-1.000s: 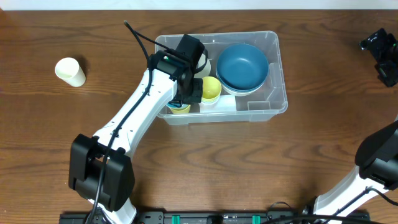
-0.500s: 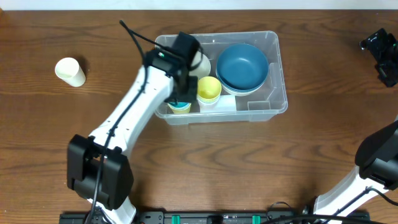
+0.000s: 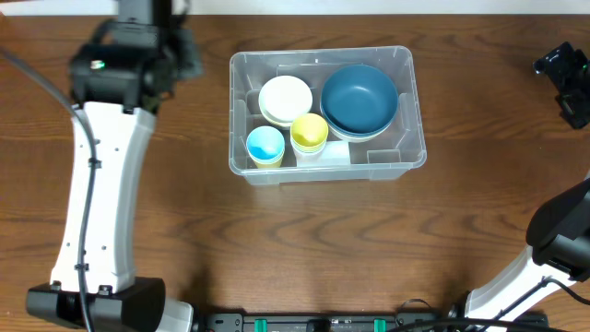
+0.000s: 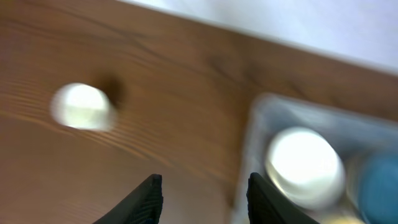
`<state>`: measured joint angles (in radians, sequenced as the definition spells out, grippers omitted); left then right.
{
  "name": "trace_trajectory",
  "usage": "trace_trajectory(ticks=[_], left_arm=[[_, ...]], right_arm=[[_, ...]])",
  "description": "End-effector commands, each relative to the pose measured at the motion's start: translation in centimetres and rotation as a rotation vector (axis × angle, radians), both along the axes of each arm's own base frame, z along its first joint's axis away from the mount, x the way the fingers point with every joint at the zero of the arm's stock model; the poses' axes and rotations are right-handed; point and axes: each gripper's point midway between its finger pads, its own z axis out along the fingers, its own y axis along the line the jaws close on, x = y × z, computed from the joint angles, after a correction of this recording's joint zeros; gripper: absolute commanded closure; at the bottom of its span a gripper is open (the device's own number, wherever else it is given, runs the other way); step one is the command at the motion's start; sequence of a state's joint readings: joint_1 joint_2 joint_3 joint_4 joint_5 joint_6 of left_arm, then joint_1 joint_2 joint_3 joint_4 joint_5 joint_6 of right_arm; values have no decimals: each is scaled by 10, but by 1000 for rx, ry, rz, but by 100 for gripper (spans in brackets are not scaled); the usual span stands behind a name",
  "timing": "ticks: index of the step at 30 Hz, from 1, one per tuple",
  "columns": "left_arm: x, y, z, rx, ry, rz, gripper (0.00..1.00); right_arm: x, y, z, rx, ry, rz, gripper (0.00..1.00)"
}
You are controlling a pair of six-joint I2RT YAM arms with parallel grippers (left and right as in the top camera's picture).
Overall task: Pack container
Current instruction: 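Lower the blue cup into the yellow cup and release, then move the left gripper to the white cup and grasp it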
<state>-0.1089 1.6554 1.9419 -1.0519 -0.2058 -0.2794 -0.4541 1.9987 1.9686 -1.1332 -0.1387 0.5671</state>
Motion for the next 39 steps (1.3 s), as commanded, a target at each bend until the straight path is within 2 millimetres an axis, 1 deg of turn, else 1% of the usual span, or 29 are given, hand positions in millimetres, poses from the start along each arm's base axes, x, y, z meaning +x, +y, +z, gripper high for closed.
trace_trajectory(ticks=[1,4,6,13,16,21,25,27,35,39], left_arm=[[11,54,-10,121,16,157,54],[26,77,-23,113,13,217,54],[35,90,-36,114,29,243,54],[59,135,-96,128,127,312,54],[68,147,-121,146,170,305,54],[79,162,-155,148,207,321,54],[82,172,-173,139,224,346,54],[82,176,-187,131,246,361,54],[77,178,-236,121,352,367,55],[73,177,-256,109,398,375,55]], right_arm=[[1,1,1,2,-3,-5,1],[1,1,1,2,-3,-5,1],[1,1,1,2,-3,-5,1],[1,1,1,2,-3,-5,1],[1,1,1,2,-3,-5,1],[1,1,1,2,-3,-5,1],[1,1,1,2,-3,-5,1],[1,1,1,2,-3,-5,1],[1,1,1,2,-3,-5,1],[1,1,1,2,-3,-5,1]])
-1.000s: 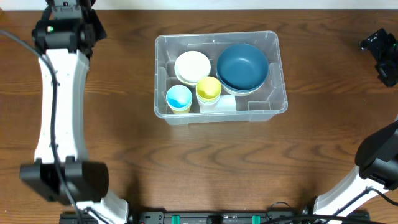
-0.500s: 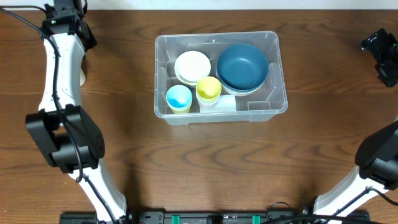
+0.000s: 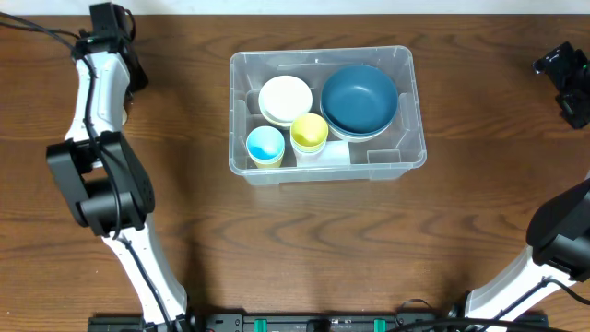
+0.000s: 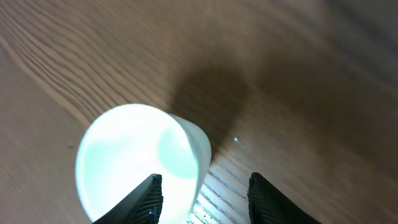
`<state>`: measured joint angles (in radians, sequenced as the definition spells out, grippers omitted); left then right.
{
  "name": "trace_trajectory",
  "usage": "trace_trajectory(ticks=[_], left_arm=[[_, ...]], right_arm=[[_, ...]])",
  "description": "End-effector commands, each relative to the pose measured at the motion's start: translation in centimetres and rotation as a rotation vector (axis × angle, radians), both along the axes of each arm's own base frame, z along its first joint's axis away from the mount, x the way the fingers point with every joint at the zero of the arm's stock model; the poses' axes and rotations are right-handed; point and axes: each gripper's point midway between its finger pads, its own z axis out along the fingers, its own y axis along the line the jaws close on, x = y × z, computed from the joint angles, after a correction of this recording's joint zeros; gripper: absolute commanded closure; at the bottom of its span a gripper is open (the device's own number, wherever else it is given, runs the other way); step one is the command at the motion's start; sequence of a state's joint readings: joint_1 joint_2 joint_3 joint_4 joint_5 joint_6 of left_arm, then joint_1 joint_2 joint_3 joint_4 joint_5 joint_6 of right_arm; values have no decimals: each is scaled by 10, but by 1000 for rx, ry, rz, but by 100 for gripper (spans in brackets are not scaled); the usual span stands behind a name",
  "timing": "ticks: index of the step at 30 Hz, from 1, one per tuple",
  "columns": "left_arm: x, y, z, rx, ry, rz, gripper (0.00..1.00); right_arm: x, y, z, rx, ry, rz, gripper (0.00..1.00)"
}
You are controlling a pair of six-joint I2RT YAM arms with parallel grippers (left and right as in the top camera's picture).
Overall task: Pack container
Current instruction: 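Move the left gripper to the white cup and grasp it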
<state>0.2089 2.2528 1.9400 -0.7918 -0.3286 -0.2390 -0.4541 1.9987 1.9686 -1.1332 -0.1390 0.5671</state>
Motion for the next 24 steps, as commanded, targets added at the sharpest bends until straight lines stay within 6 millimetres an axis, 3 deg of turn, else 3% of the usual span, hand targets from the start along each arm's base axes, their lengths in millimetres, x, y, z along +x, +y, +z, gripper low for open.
trace_trajectory(ticks=[1,9,18,24], left_arm=[[-7,3,-20,-2,45,31,54],[-15,2,-44,-15,98,38,56],[-23,-3,-52,-37,131,37,93],[-27,-23,-59,-140,154,2,94]], right_arm=[[1,1,1,2,-3,-5,1],[1,1,1,2,-3,-5,1],[1,1,1,2,-3,-5,1],[1,1,1,2,-3,-5,1]])
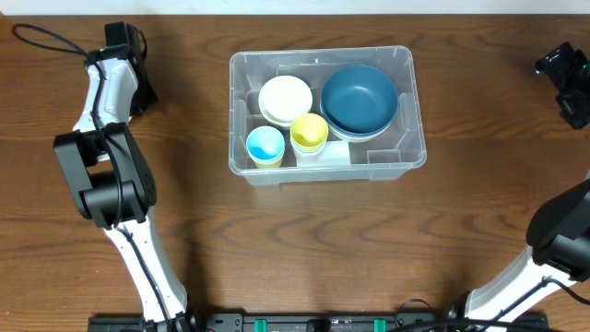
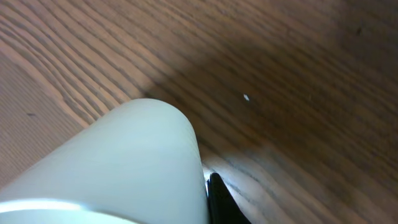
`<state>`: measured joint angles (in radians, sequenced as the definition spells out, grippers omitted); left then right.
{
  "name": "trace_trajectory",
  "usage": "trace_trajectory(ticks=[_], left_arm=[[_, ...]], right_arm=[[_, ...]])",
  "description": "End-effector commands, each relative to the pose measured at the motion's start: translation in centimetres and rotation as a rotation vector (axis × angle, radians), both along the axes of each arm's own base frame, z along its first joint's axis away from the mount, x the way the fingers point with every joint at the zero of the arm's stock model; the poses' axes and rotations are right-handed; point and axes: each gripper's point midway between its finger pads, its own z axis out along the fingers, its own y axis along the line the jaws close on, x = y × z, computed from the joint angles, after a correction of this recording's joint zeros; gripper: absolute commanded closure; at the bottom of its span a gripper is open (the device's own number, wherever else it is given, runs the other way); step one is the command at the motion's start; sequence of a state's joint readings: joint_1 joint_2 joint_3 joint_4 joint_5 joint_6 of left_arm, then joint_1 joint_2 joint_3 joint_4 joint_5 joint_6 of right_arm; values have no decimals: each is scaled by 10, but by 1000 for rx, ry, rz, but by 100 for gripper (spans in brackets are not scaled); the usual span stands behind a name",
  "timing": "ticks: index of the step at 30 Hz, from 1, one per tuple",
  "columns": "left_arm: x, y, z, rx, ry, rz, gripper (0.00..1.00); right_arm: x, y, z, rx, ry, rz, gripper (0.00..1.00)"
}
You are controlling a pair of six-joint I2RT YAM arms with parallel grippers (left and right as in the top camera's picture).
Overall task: Pack container
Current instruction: 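Move the left gripper to the white cup and grasp it, then lift the white cup and carry it over the blue cup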
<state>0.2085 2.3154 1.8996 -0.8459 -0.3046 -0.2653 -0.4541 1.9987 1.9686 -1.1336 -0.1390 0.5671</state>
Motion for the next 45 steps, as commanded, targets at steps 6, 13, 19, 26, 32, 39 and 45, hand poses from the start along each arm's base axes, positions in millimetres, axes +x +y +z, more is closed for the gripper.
trace_trajectory(ticks=[6,13,19,26,32,39,45], left_arm=[[-5,-45,8,-139,15,-62,94],[4,-103,85,-222,-136,-184,94],[-12,-167,182,-282,-316,-348,94],[-59,-241,266,-322,-459,-566,94],[-91,-292,262,-347,-377,-715,94],[-111,-321,224,-362,-248,-783,95],[-121,-320,184,-363,-136,-770,94]], right_arm=[[1,1,1,2,-3,-5,1],[1,1,1,2,-3,-5,1],[1,1,1,2,-3,-5,1],[1,1,1,2,-3,-5,1],[1,1,1,2,-3,-5,1],[1,1,1,1,-3,-5,1],[1,1,1,2,-3,-5,1]])
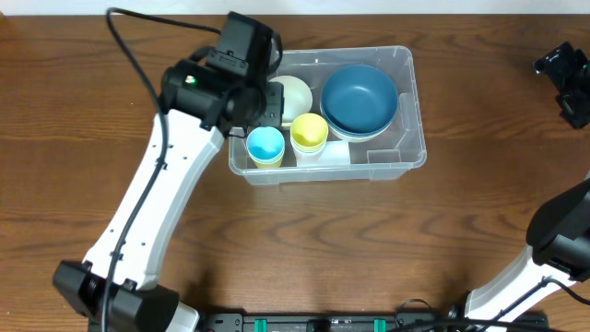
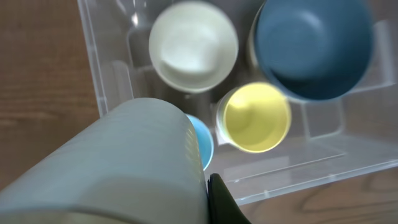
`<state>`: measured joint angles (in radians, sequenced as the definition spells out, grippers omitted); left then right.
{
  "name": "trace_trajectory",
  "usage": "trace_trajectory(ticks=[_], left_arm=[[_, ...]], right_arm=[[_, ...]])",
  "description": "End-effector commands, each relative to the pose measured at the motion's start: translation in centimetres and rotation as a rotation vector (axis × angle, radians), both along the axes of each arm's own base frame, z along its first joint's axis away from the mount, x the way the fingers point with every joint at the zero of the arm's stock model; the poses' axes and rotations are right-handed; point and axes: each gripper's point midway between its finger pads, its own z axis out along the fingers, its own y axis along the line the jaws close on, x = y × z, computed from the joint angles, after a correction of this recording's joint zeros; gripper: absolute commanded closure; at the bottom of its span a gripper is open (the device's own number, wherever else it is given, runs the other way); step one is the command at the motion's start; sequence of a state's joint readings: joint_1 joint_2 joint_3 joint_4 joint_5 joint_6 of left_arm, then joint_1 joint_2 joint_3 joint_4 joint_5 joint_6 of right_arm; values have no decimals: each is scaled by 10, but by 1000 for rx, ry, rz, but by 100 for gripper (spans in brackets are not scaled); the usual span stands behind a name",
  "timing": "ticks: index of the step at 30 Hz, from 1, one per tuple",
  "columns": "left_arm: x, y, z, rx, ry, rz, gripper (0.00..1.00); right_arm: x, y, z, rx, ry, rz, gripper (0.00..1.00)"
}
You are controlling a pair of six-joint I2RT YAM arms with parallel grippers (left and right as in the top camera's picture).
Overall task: Pack container
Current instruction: 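Lift the white cup and carry it over the blue cup, then lower the white cup into the blue cup and release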
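Note:
A clear plastic container (image 1: 406, 152) stands at the table's middle back. It holds a white bowl (image 1: 297, 90), a dark blue bowl (image 1: 359, 97), a yellow cup (image 1: 310, 131) and a light blue cup (image 1: 265, 144). My left gripper (image 1: 265, 100) hangs over the container's left side, shut on a white cup (image 2: 124, 168) that fills the lower left of the wrist view. Below it show the white bowl (image 2: 193, 45), yellow cup (image 2: 257, 117) and a sliver of the light blue cup (image 2: 202, 142). My right gripper (image 1: 564, 78) sits at the far right back, its jaws unclear.
Bare wooden table (image 1: 369, 249) surrounds the container on all sides. The container's front right compartment (image 1: 387, 148) holds nothing. The left arm's white links (image 1: 157, 203) cross the table's left half. A black base bar (image 1: 323, 323) runs along the front edge.
My left gripper was at the table's far left back, shut on the white cup on the wood. Now it holds that cup over the container's left side.
First my left gripper was open above the table, the white cup standing left of the container. Then it hung open right over the cup at the far left. Then it was shut on the cup, and now the cup hangs over the container.

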<state>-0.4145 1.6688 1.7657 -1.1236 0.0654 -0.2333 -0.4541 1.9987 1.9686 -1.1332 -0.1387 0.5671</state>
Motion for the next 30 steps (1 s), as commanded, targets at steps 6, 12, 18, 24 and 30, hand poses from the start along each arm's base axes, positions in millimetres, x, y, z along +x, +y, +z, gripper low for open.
trace_trajectory(ticks=[6,12,18,24,30], left_arm=[[-13,4,-53,44,114,-15,94],[-15,-9,-66,-17,132,-44,94],[-22,-22,-68,-15,141,-81,94],[-27,-33,-81,10,170,-113,94],[-24,-32,-94,38,196,-105,94]], right_arm=[[1,1,1,2,-3,-5,1],[1,1,1,2,-3,-5,1],[1,1,1,2,-3,-5,1],[1,1,1,2,-3,-5,1],[1,1,1,2,-3,-5,1]])
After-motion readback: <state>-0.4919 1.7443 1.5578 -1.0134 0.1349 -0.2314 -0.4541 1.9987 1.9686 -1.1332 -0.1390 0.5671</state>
